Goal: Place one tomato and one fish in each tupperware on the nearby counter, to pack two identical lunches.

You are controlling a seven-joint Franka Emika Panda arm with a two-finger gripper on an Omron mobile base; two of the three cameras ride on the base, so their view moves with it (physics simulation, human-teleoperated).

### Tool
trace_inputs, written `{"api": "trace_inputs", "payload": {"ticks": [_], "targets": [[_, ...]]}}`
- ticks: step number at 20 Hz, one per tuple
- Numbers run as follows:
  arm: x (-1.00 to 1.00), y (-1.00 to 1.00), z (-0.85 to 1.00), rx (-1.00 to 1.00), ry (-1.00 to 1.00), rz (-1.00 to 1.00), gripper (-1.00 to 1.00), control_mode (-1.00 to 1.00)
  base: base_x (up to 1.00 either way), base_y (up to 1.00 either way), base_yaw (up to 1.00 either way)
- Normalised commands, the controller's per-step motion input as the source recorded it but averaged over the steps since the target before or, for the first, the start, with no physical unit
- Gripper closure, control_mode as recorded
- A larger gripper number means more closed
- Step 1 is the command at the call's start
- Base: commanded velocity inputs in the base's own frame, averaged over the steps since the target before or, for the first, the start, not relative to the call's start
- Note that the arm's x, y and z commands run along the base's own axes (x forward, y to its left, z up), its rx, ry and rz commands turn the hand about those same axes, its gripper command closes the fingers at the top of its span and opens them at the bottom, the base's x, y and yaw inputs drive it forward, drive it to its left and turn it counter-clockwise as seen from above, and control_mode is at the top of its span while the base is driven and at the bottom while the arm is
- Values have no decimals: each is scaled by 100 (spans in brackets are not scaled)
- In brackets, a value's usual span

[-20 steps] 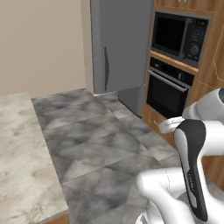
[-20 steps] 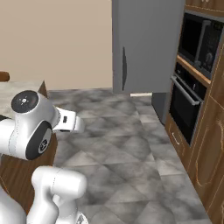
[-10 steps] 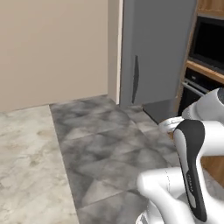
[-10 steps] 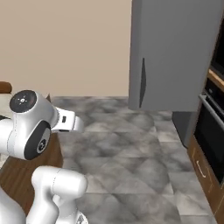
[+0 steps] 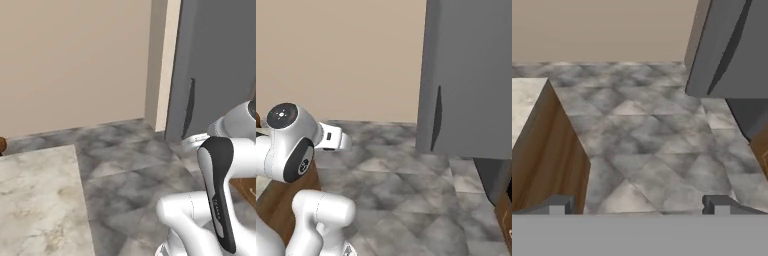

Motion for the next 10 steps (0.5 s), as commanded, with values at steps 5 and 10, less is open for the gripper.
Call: {"api": "trace_inputs", "payload": {"ticks": [5,10], "targets": [[0,0,0,0,0,0,-100,100,100,5,1],[0,0,0,0,0,0,-100,100,100,19,0]]}}
